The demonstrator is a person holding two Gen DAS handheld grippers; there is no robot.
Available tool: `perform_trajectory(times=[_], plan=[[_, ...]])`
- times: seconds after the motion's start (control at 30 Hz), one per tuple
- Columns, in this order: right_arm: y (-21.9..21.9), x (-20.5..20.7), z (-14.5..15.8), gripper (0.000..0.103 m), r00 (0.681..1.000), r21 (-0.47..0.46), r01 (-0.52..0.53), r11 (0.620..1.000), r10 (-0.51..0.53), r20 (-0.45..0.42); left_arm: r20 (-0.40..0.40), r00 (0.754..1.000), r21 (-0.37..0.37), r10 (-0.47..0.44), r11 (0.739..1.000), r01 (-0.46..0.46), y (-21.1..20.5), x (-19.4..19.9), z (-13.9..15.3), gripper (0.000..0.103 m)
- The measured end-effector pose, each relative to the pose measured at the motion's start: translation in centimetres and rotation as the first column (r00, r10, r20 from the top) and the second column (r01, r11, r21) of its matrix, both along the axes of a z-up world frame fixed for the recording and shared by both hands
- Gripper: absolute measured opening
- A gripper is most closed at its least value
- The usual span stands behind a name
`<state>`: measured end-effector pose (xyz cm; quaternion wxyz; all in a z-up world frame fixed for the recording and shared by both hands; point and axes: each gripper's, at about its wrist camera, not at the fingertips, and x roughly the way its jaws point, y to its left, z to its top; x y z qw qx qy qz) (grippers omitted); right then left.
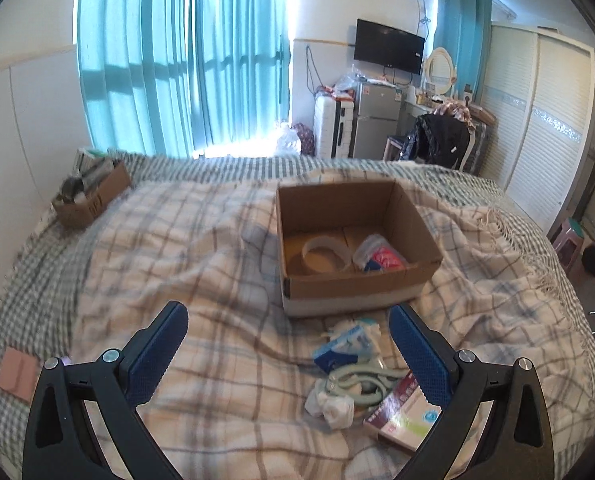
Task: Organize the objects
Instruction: 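Grasp the white lace cloth with the left tool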
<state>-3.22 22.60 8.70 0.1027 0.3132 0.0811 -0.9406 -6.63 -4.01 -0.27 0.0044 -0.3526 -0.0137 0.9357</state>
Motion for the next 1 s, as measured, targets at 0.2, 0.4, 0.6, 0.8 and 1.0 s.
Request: perform_trajectory(times=[0.2,0.4,0.6,0.8,1.0], plan=[[-0.6,-0.7,-7.7,0.082,0.993,0.015,-0.006,1.0,0.005,0.12,0.088,0.996,-0.001,-0.019,1.0,0.019,0.5,0.2,-7.4,0.103],[-1.7,-3.5,-11.9,0.082,0.981,0.032,-0.043,0.999,0.036,0.192,0.232,0.971,-0.029,-0.064,0.997,0.073,2.4,-0.7,-13.4,0.103],[-0.8,-5.1,-14.4,0.082,0.967,-0.036,-0.041,0.998,0.049,0.25,0.335,0.937,-0.045,-0.103,0.991,0.125,3.8,-2.0,-16.9,0.095],[0.5,-5.5,-15.7,0.082,0.957,-0.11,-0.013,0.994,0.045,0.287,0.384,0.909,-0.014,-0.163,0.983,0.182,5.5,-3.1,-18.5,0.03],[0.6,-4.5,-15.1,0.082,0.965,-0.117,-0.006,0.993,0.036,0.258,0.327,0.925,0.018,-0.193,0.98,0.198,5.3,-0.7,-15.8,0.014]])
